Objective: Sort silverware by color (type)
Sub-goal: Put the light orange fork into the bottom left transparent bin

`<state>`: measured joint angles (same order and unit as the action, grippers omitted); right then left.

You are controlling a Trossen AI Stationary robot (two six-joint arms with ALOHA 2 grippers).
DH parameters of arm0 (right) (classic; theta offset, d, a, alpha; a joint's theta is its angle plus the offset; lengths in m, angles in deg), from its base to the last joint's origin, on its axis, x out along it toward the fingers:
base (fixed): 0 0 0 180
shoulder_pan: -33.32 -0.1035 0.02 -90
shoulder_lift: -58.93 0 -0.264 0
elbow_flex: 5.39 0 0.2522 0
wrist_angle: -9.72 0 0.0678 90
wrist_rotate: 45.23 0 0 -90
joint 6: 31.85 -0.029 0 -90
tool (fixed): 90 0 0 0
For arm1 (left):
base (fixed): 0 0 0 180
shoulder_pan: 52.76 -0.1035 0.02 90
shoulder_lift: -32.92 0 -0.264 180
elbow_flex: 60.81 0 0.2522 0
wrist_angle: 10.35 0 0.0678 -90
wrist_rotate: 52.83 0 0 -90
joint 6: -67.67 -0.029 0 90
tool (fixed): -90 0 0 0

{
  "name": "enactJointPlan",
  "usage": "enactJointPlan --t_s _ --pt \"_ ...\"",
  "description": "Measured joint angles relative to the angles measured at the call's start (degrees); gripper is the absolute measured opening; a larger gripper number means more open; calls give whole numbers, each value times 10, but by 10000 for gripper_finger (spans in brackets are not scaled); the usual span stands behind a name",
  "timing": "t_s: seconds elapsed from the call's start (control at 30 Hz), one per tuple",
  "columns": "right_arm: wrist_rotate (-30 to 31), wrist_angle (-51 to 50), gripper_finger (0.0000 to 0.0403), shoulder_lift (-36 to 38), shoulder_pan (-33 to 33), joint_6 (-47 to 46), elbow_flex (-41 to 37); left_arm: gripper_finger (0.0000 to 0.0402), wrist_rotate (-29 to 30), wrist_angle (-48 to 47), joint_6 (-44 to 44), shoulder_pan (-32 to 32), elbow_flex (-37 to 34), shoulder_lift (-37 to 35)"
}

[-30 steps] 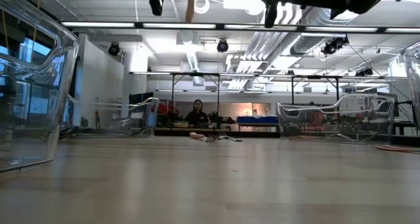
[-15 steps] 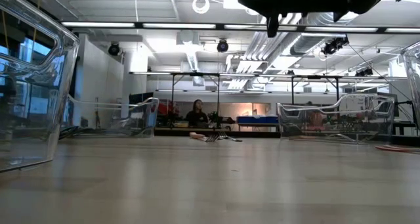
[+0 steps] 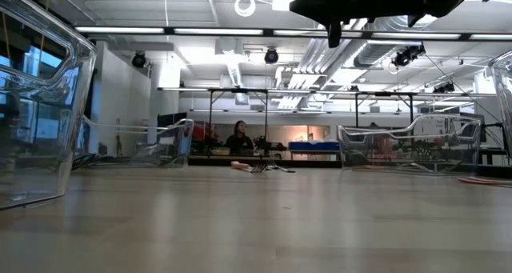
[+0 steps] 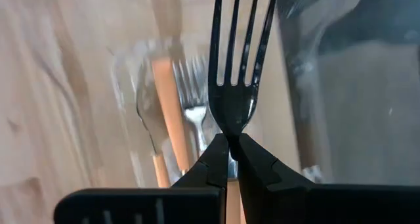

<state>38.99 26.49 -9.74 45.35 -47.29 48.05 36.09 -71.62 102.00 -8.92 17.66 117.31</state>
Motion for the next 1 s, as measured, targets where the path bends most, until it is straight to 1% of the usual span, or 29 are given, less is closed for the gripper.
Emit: enactJointPlan --t_s 0.17,0.47,0.67,0.77,1.0 --pt "0 -12 0 0 0 -1 0 1 -28 14 -13 0 -26 50" --pt "0 -17 0 0 0 -10 0 1 -34 17 -19 -4 -35 120" --pt "1 -21 0 0 0 -10 0 2 -36 28 -7 -5 -35 147" --pt "1 -21 0 0 0 -10 0 13 -35 28 9 -5 -35 153" --pt "1 -21 0 0 0 -10 0 50 -33 28 6 -7 -35 152"
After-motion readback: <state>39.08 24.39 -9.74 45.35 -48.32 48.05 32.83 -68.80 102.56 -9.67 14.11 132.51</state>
